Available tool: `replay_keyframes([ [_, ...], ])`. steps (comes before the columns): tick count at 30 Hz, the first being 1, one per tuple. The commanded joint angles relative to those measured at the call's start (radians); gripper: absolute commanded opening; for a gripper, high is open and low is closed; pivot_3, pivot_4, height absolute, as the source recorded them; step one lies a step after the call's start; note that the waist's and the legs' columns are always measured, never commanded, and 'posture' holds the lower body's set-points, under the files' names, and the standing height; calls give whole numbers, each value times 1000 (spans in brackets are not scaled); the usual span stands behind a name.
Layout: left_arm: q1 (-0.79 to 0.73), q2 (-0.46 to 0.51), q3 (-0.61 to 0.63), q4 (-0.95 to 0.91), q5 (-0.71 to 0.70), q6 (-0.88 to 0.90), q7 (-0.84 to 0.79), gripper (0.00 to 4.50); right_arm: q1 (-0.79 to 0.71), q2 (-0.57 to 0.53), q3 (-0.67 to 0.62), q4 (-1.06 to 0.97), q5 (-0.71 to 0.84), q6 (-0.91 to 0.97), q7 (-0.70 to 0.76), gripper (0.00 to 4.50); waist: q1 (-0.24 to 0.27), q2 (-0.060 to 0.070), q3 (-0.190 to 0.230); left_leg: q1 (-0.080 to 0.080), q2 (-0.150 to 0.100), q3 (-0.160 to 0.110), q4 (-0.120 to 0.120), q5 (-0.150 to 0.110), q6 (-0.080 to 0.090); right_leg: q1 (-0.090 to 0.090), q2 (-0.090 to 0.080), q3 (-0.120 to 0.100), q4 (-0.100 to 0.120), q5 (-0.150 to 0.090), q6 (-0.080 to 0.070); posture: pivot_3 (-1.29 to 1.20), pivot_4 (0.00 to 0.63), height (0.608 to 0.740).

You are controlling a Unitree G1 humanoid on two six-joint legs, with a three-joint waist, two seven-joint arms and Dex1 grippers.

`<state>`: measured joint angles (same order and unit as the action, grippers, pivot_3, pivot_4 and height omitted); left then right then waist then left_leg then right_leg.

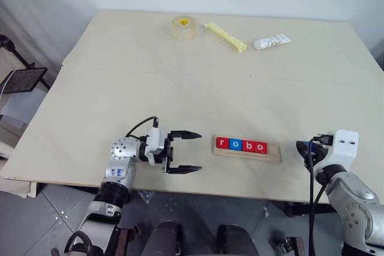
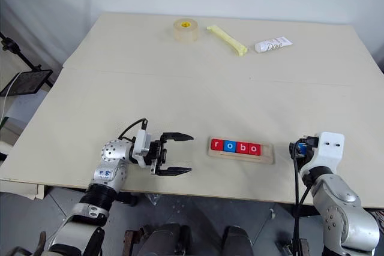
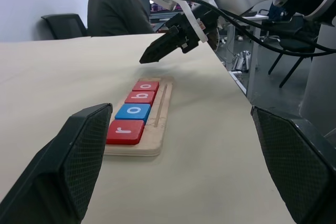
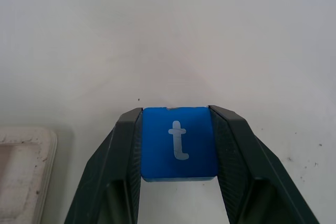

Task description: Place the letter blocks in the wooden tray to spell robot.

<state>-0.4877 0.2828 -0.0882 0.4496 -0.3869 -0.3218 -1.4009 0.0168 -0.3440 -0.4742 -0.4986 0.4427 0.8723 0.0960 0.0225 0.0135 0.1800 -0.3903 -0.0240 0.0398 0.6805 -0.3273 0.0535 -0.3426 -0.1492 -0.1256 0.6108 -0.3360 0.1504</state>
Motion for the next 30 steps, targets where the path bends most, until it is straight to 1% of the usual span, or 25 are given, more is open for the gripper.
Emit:
replay_keyframes([
  [1,-9,4,8,0,-3,-15,-7,4500,16,-1,6,-10,-7,-38,13,2491,0,0,0,0,0,0,0,0,0,0,0,0,0,0,0,0,150,740],
  [4,-5,4,7,-5,-2,-14,-4,4500,31,0,16,-15,-8,-58,24,3443,0,0,0,0,0,0,0,0,0,0,0,0,0,0,0,0,150,740],
  [6,1,5,7,-12,-3,-13,-2,4500,50,-6,21,-27,-5,-73,43,4190,0,0,0,0,0,0,0,0,0,0,0,0,0,0,0,0,150,740],
  [7,4,6,7,-15,-4,-13,-2,4500,63,-18,21,-40,0,-80,61,4472,0,0,0,0,0,0,0,0,0,0,0,0,0,0,0,0,150,740],
  [9,9,6,7,-21,-5,-11,0,4500,83,-48,11,-63,12,-90,100,4472,1,0,0,0,0,0,0,0,0,0,0,0,0,0,0,0,150,740],
  [13,13,3,7,-27,-5,-11,7,4500,115,-155,-19,-67,43,-106,224,4472,1,0,0,0,0,0,0,0,0,0,0,0,-1,0,0,0,150,740],
  [15,17,-2,7,-40,-9,-6,16,4500,148,-284,-24,-45,47,-126,366,4472,2,1,0,0,0,0,0,0,0,0,0,0,0,0,0,0,150,740],
  [16,18,-3,6,-44,-10,-5,19,4500,160,-331,-25,-35,49,-136,416,4472,2,0,0,0,0,1,0,0,1,0,0,1,-1,0,0,0,150,740],
  [18,22,-5,4,-52,-9,-3,23,4500,176,-386,-30,-15,53,-154,475,4472,2,0,1,0,0,1,0,0,1,1,0,0,-2,0,0,0,150,740],
  [19,25,-5,3,-54,-9,-4,25,4500,182,-433,-27,12,36,-178,520,4472,2,0,1,0,0,1,0,0,1,1,0,0,-2,0,0,0,150,740],
  [20,30,-6,4,-54,-9,-6,25,4500,184,-539,3,92,-20,-268,631,4472,2,0,0,0,0,0,0,0,1,2,0,0,-2,0,0,0,150,740],
  [21,36,-7,3,-59,-9,-7,27,4500,188,-615,22,153,-62,-340,715,4472,1,1,1,0,0,1,0,0,1,2,0,0,-2,0,0,0,150,740],
  [23,44,-7,5,-64,-10,-9,32,4500,134,-743,86,303,-116,-486,862,4472,0,0,1,0,-1,4,0,0,2,2,-1,2,-5,0,0,0,150,740],
  [25,57,-7,6,-78,-9,-8,40,4500,68,-807,146,420,-141,-587,959,4472,-3,-1,2,1,0,5,1,0,2,3,0,2,-6,0,0,0,150,740],
  [27,71,-6,4,-94,-8,-7,45,4500,20,-837,196,501,-168,-668,1033,4472,-2,-1,2,1,2,5,0,0,2,3,0,1,-6,0,0,0,150,740],
  [30,103,1,7,-128,-7,-3,65,4500,-154,-854,331,673,-238,-798,1152,4472,-5,-1,2,1,2,4,0,0,2,3,0,0,-5,0,0,0,150,740],
])
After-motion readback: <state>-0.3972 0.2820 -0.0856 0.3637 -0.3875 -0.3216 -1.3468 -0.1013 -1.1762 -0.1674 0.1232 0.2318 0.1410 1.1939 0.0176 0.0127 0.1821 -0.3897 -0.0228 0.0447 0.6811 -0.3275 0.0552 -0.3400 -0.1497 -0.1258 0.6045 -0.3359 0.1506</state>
